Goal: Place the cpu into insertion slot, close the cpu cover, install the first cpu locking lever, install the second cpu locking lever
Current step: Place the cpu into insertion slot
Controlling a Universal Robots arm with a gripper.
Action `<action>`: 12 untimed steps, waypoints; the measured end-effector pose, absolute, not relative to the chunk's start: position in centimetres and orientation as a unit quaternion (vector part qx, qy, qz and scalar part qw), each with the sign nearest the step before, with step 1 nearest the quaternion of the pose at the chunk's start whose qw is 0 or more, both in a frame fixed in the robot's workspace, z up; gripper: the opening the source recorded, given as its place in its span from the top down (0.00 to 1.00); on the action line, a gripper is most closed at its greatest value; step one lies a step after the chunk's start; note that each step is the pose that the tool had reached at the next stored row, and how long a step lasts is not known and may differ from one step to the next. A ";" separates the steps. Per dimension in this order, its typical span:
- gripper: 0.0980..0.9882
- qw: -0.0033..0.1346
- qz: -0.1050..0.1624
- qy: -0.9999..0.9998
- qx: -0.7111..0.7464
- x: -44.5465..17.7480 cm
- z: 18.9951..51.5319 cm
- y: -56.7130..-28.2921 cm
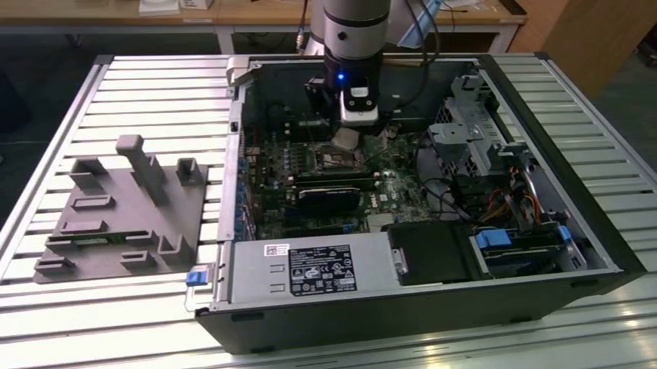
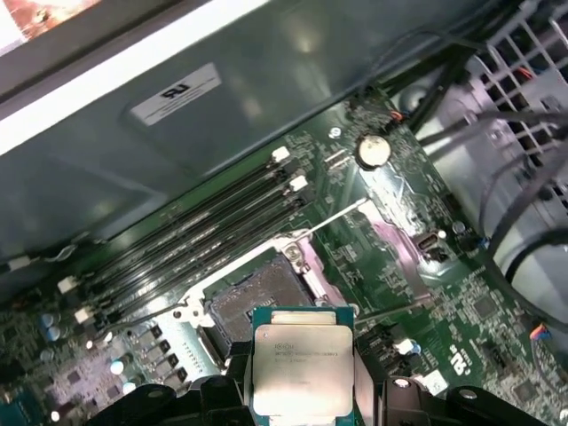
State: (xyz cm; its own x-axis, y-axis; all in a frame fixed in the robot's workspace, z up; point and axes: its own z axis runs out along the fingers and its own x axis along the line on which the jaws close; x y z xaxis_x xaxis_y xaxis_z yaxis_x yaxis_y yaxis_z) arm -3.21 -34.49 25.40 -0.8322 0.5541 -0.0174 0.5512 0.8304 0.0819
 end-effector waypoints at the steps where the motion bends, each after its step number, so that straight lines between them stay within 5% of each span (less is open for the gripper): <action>1: 0.50 0.020 0.037 0.954 0.296 -3.2 25.4 -34.5; 12: 0.50 0.024 0.035 0.926 0.376 -3.2 25.3 -34.5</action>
